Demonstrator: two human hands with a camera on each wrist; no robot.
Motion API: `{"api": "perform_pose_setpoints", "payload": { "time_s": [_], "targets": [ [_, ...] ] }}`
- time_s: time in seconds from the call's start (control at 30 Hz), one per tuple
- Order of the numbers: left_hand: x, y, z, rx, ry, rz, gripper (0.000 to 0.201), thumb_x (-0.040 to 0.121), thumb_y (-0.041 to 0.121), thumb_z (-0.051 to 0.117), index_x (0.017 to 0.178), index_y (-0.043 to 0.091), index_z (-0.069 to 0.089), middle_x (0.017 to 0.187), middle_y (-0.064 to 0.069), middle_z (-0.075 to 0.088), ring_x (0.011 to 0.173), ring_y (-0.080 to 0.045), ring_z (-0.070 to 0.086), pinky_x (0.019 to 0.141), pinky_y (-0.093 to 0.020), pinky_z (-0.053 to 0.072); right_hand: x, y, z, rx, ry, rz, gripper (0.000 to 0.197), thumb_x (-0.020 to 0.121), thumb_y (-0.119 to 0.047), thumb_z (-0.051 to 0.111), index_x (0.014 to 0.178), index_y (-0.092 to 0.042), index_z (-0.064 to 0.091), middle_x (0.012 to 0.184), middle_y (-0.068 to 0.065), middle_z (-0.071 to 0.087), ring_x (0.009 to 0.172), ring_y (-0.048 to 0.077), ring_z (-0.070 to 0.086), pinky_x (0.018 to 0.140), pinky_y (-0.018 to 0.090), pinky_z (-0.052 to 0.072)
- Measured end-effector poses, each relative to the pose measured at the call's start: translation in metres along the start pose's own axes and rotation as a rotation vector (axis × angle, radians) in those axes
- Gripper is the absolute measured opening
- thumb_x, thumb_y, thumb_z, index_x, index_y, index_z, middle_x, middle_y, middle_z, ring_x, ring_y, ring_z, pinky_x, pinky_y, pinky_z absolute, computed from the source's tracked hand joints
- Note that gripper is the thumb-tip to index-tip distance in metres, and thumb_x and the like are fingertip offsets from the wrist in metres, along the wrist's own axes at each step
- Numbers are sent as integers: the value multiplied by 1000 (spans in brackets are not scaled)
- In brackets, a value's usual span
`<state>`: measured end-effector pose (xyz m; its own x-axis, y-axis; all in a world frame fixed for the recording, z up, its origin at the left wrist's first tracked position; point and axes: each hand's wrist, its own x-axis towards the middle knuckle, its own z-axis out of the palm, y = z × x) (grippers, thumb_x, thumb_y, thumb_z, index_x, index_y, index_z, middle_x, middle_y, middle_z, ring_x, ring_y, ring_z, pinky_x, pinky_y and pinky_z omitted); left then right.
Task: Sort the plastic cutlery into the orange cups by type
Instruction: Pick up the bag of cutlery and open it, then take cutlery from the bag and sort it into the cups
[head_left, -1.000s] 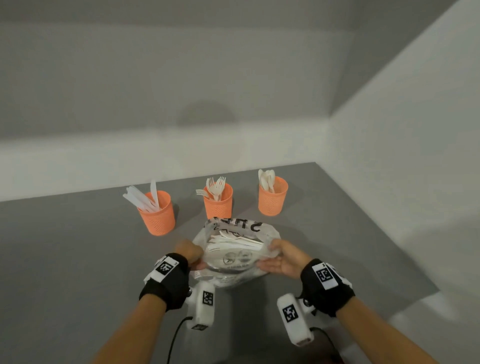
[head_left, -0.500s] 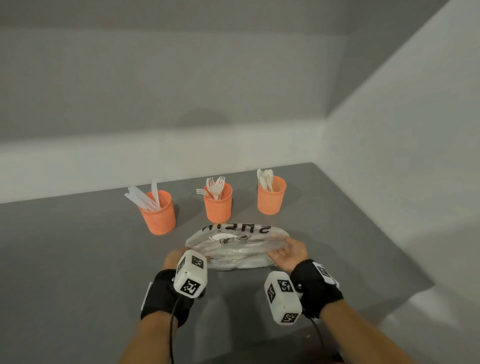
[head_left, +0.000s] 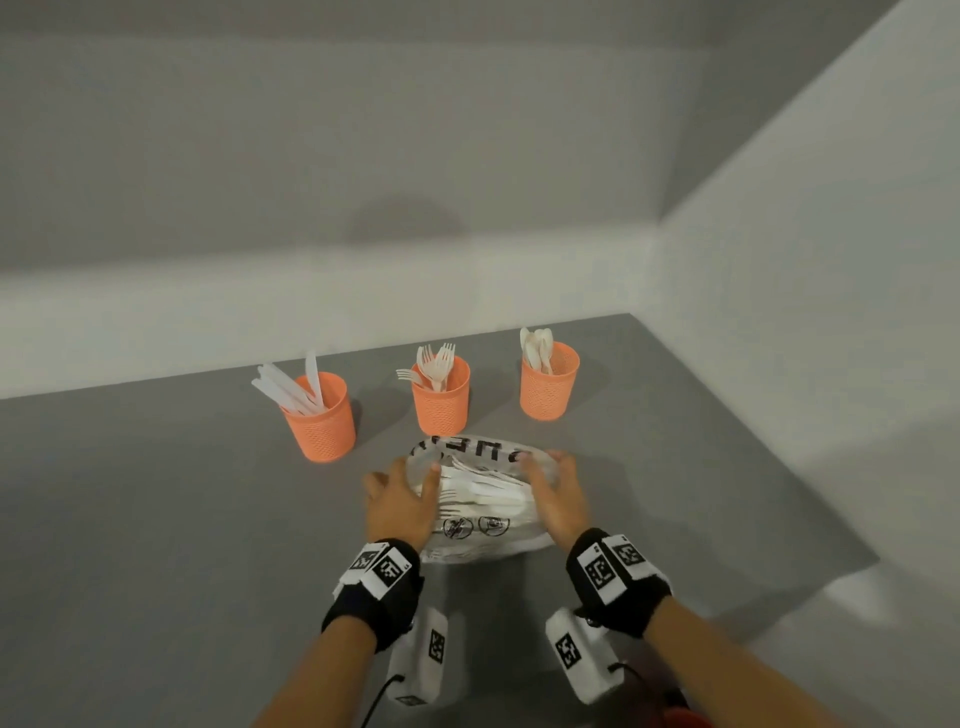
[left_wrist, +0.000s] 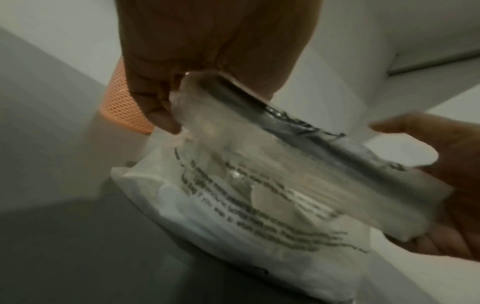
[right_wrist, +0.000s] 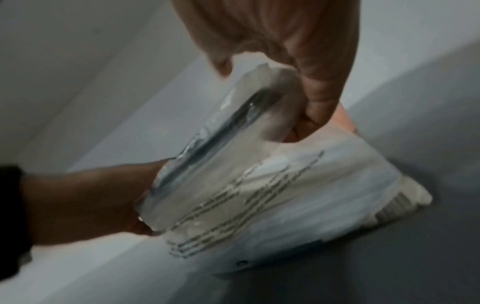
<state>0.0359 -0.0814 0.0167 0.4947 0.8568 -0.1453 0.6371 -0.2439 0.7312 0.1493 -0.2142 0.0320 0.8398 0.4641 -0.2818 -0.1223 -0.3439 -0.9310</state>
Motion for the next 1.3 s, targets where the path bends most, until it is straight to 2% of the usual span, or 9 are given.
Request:
{"api": "perform_pose_setpoints", "payload": {
  "time_s": [0.2,0.37,0.47,0.57,0.7,0.8,0.9,1.03,1.3],
  "targets": [
    [16,-2,3,73,-20,125,36,98,27,39,128,9,45,114,-20,55,104,-36,54,85,-38,42,13,13,-10,-482,-60,-58,48,98,-43,33,82,-5,58,91,14,59,85,26,55,81,32,41],
    [28,-4,0,-44,-13,110,36,100,25,34,71,6,44,76,-16,54,75,-25,48,68,-30,33,23,18,-27,-137,-52,30,61,94,-47,42,89,10,64,75,10,55,72,20,51,69,31,44],
    [36,-5,-3,-164,-20,12,50,100,29,35,55,7,39,68,-16,50,73,-25,46,67,-30,30,28,15,-36,-99,-88,125,53,97,-40,39,118,5,59,107,17,61,101,29,58,88,30,43],
    [37,-7,-4,-105,-73,3,45,99,31,34,68,2,48,79,-18,54,76,-26,49,71,-32,36,31,19,-38,-216,-120,65,59,90,-53,45,112,1,57,118,16,60,107,30,57,97,35,41],
    [26,-8,-14,-10,-55,254,24,91,25,56,107,8,48,100,-4,49,85,-22,53,77,-32,43,23,15,-42,-418,-98,-313,38,83,-34,68,104,-20,39,106,-5,42,95,7,46,75,9,36],
    [14,-8,-14,128,-102,377,20,85,17,63,102,14,55,116,-3,47,94,-22,56,80,-23,37,19,11,-31,-700,-120,-577,13,83,-19,65,90,-15,54,108,2,45,107,16,43,84,20,33],
    [8,-11,-14,210,-222,260,36,81,15,63,116,19,54,124,-6,44,104,-25,56,88,-24,39,19,13,-17,-834,-204,-476,13,84,-11,59,93,-14,68,130,10,44,132,22,33,104,30,28],
    [7,-16,-22,270,-440,122,63,80,12,63,136,19,37,132,-14,46,117,-30,50,101,-34,40,19,17,-17,-844,-235,-285,43,82,2,49,116,-20,63,130,10,50,126,24,43,103,27,33],
    [9,16,-19,206,-258,216,56,77,-6,50,131,10,50,120,-21,56,108,-34,55,92,-34,43,14,8,-37,-759,-195,-307,74,79,15,42,147,-9,25,150,12,29,140,26,27,112,26,24]
  ]
}}
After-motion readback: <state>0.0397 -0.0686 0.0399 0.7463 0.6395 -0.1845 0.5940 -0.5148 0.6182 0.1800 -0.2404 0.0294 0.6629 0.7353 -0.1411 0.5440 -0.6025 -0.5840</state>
